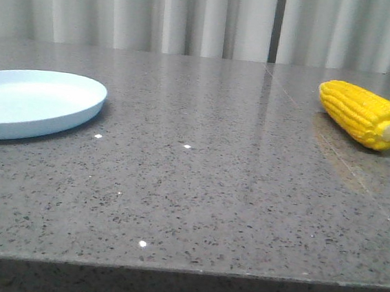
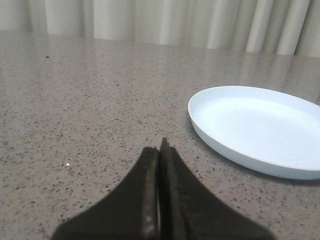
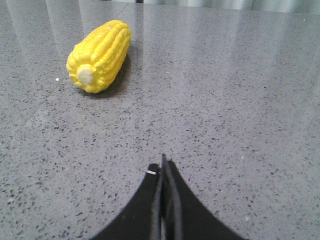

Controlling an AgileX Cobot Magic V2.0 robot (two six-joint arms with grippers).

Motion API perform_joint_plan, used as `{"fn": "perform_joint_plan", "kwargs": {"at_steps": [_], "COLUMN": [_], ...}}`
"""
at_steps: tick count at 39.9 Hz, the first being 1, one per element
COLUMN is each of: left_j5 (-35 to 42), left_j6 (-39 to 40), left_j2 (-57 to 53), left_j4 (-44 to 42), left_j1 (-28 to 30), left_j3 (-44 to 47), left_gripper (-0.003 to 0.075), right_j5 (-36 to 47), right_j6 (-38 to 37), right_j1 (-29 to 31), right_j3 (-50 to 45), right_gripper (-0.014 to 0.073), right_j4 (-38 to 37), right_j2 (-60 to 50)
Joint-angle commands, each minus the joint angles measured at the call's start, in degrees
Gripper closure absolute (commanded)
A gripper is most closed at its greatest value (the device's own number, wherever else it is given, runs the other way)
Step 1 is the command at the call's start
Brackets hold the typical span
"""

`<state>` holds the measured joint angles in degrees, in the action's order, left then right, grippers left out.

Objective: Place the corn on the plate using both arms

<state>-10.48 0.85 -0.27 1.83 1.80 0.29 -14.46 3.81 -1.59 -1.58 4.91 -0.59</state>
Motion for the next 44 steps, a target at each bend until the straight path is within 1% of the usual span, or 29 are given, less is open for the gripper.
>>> {"fn": "perform_joint_plan", "kwargs": {"at_steps": [1, 31, 35, 44], "left_j5": [4.9, 4.9, 5.4, 10.5], "left_j6": [0.0, 0.0, 0.0, 0.0], "left_j2": [-1.2, -1.2, -1.2, -1.2], "left_j4": [0.5, 0.5, 0.5, 0.5], "left_j1": [0.0, 0.0, 0.0, 0.0], "left_j3": [0.2, 0.2, 0.2, 0.2], "left_gripper": [0.0741, 0.0741, 0.0741, 0.0741], "right_j5": [4.4, 4.7, 7.6, 13.5], "right_j6": [0.4, 0.4, 0.4, 0.4], "right_j1": [0.4, 0.4, 0.4, 0.4], "right_j3": [0.3, 0.3, 0.4, 0.8], "right_gripper": [0.0655, 0.0655, 0.0655, 0.0655], "right_j4": [-0.1, -0.1, 0.2, 0.8], "right_j2": [-1.0, -1.0, -1.0, -1.0]}}
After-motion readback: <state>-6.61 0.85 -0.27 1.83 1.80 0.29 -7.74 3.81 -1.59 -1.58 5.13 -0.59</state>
